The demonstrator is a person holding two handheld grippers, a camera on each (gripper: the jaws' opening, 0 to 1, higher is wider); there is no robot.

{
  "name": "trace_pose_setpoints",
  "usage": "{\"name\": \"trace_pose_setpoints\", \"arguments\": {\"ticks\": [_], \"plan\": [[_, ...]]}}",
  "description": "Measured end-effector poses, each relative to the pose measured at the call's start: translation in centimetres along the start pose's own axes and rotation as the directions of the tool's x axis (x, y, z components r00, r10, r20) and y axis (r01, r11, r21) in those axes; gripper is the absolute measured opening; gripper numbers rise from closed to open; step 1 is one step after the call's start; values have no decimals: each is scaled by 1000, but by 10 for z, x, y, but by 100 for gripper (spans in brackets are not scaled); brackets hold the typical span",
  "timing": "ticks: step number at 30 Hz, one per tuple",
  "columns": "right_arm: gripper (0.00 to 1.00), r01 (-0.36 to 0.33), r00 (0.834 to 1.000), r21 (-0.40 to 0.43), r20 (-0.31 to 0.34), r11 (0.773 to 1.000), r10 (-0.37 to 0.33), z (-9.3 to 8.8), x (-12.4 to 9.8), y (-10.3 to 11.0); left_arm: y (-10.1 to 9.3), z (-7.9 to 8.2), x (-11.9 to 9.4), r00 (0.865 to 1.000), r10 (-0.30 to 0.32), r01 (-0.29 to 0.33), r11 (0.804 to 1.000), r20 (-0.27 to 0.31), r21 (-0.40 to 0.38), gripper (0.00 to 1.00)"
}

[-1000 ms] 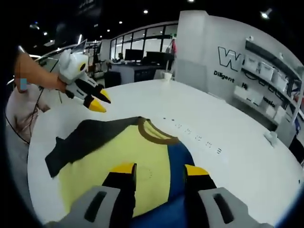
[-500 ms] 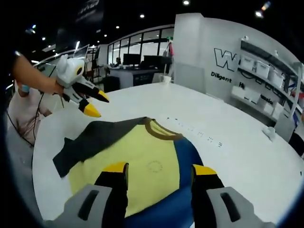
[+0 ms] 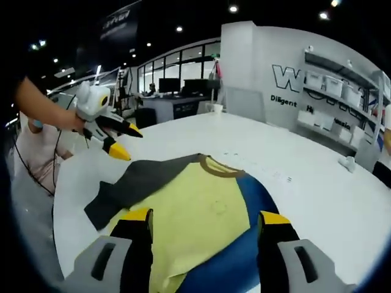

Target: Fold the garment on the visible template until the final outline fits inside the template.

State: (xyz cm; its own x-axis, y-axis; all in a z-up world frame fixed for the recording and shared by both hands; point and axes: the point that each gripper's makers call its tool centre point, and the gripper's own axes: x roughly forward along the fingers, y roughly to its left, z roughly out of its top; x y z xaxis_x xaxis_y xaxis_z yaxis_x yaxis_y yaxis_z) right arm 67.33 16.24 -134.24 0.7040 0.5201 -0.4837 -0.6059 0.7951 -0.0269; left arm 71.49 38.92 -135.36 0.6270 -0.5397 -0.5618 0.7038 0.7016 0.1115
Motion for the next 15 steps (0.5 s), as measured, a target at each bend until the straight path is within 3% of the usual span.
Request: {"name": "trace_pose_setpoints", "arguments": {"ticks": [7, 15], "plan": [[68, -13, 1000, 3, 3, 1000, 13, -13, -14, 21, -12, -13, -11, 1000, 4, -4, 999, -2, -37, 69], [69, -12, 1000, -1, -6, 1000, 12, -26, -27, 31, -25, -27, -21, 1000, 7, -7, 998, -12, -62, 73]]}}
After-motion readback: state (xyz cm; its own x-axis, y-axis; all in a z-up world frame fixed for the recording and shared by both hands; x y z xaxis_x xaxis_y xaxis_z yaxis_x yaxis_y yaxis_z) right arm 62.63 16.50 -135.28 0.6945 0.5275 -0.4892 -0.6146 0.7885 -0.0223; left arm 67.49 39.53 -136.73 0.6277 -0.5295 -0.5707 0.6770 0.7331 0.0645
